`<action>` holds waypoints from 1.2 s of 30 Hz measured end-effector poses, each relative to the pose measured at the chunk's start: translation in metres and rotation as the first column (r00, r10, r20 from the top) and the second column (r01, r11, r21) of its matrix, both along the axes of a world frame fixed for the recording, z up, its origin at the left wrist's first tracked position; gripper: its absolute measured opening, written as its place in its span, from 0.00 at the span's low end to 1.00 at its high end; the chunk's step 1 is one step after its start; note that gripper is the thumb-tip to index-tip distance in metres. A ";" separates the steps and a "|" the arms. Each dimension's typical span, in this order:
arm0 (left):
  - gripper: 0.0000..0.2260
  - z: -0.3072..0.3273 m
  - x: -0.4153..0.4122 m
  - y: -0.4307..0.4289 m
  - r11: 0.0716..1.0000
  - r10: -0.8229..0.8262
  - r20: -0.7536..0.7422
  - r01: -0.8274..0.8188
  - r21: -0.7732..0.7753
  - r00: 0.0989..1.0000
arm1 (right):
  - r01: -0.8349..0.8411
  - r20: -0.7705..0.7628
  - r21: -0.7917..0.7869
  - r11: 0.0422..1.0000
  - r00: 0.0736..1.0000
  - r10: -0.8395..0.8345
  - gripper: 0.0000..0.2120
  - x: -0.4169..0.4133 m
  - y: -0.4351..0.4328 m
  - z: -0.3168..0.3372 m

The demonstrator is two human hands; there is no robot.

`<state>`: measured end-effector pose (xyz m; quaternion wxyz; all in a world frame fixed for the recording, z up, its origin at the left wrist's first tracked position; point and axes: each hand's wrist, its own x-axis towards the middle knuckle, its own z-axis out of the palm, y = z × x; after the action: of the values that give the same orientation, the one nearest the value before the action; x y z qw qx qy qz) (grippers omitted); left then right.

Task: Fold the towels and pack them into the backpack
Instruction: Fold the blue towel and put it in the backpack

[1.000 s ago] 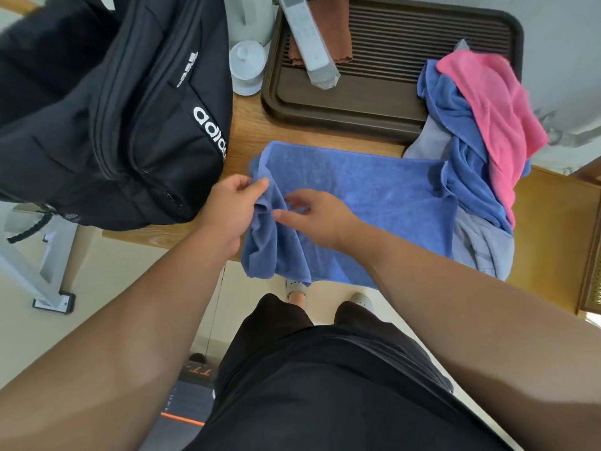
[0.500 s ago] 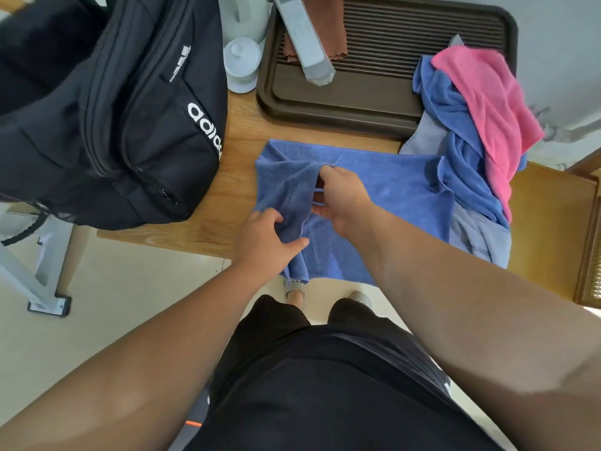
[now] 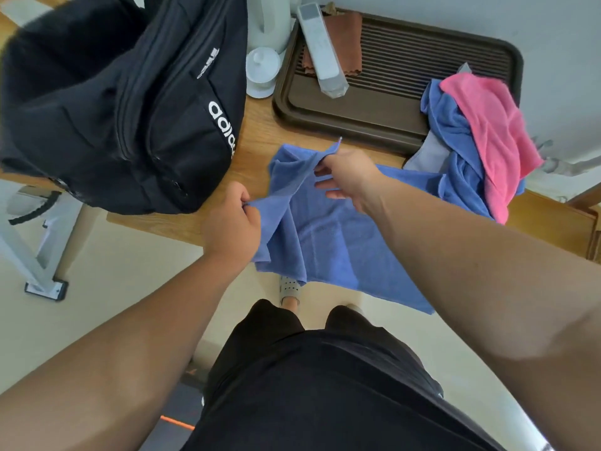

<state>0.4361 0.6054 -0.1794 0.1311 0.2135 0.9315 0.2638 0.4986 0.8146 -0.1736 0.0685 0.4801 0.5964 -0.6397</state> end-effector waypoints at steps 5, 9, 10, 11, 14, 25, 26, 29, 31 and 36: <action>0.04 0.033 -0.025 -0.020 0.994 -0.081 -0.232 0.062 -0.089 0.969 | -0.271 -0.007 0.109 0.956 0.962 0.273 0.09 -0.041 -0.006 0.027; 0.04 0.047 -0.044 -0.033 0.986 -0.162 -0.472 0.129 -0.101 0.867 | -0.321 -0.201 0.116 0.940 0.919 0.338 0.08 -0.068 -0.013 0.040; 0.06 0.048 -0.047 -0.035 0.985 -0.172 -0.508 0.135 -0.109 0.844 | -0.298 -0.262 0.094 0.950 0.913 0.313 0.07 -0.072 -0.012 0.043; 0.07 0.050 -0.049 -0.036 0.984 -0.177 -0.532 0.138 -0.113 0.828 | -0.270 -0.314 0.061 0.961 0.909 0.275 0.07 -0.075 -0.010 0.044; 0.08 0.055 -0.045 -0.035 0.983 -0.184 -0.550 0.149 -0.109 0.814 | -0.201 -0.392 -0.037 0.979 0.904 0.171 0.06 -0.076 -0.001 0.043; 0.05 0.011 0.027 0.021 0.955 -0.272 0.524 0.294 0.043 0.807 | -0.051 -0.011 0.047 0.998 0.999 0.051 0.11 0.015 0.033 -0.016; 0.05 0.006 0.032 0.026 0.955 -0.267 0.548 0.294 0.041 0.793 | -0.021 0.016 0.030 0.999 1.000 0.020 0.10 0.023 0.034 -0.021; 0.05 -0.003 0.045 0.039 0.958 -0.235 0.615 0.285 0.018 0.753 | 0.128 0.052 -0.119 0.985 0.991 -0.123 0.09 0.041 0.031 -0.027; 0.06 -0.009 0.052 0.044 0.962 -0.211 0.668 0.275 0.010 0.713 | 0.211 0.045 -0.211 0.954 0.977 -0.206 0.13 0.049 0.027 -0.028; 0.01 -0.014 0.061 0.051 0.955 -0.211 0.680 0.297 -0.011 0.702 | 0.075 -0.009 0.123 0.990 0.997 -0.075 0.39 0.055 0.019 -0.048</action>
<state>0.4967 0.6562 -0.1933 0.5054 0.2221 0.7967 0.2458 0.5540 0.8337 -0.2214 0.0136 0.5041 0.6164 -0.6048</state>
